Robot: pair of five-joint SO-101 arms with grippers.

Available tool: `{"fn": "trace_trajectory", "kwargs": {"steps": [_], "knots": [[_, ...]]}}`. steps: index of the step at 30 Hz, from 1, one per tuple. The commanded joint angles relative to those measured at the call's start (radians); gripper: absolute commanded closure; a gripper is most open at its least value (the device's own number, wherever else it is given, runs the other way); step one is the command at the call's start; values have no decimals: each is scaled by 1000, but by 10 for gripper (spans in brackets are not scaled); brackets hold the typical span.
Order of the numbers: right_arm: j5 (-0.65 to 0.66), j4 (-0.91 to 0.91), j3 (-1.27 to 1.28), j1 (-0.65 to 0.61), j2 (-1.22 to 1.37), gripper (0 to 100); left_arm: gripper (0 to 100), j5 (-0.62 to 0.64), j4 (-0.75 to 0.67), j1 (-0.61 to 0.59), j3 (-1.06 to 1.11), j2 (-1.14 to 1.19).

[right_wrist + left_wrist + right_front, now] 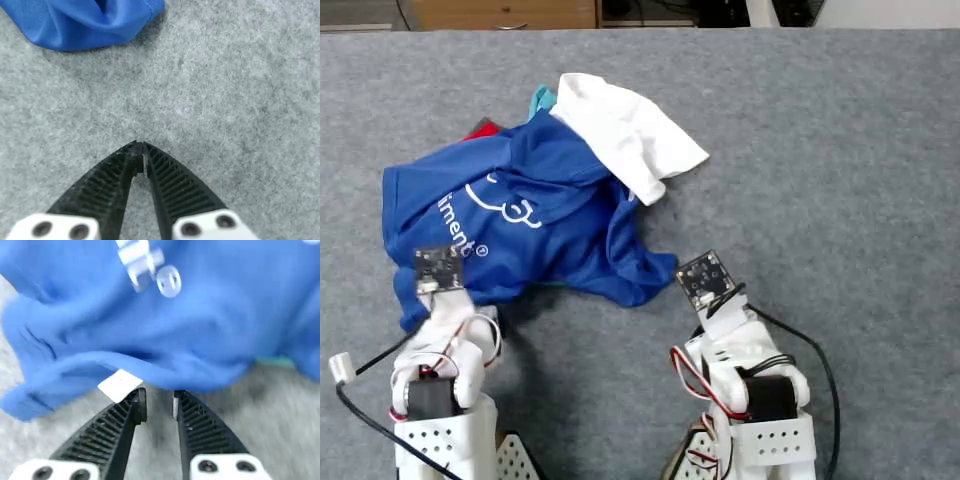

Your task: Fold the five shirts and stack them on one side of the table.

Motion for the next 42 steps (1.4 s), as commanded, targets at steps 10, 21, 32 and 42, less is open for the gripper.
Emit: {"fn": "trace_trajectory", "kwargs": {"steps": [10,21,32,42], "knots": [[-5,2,1,-12,-107,994,893,-5,-133,-132,-221,4],[-5,-49,-1,-8,-107,857,784,15,-137,-126,-506,374],[-6,-49,-1,-8,-107,803,783,34,-141,103,-864,1179],[-2,-54,-1,-5,-107,803,982,63,-193,144,-928,1438]]}}
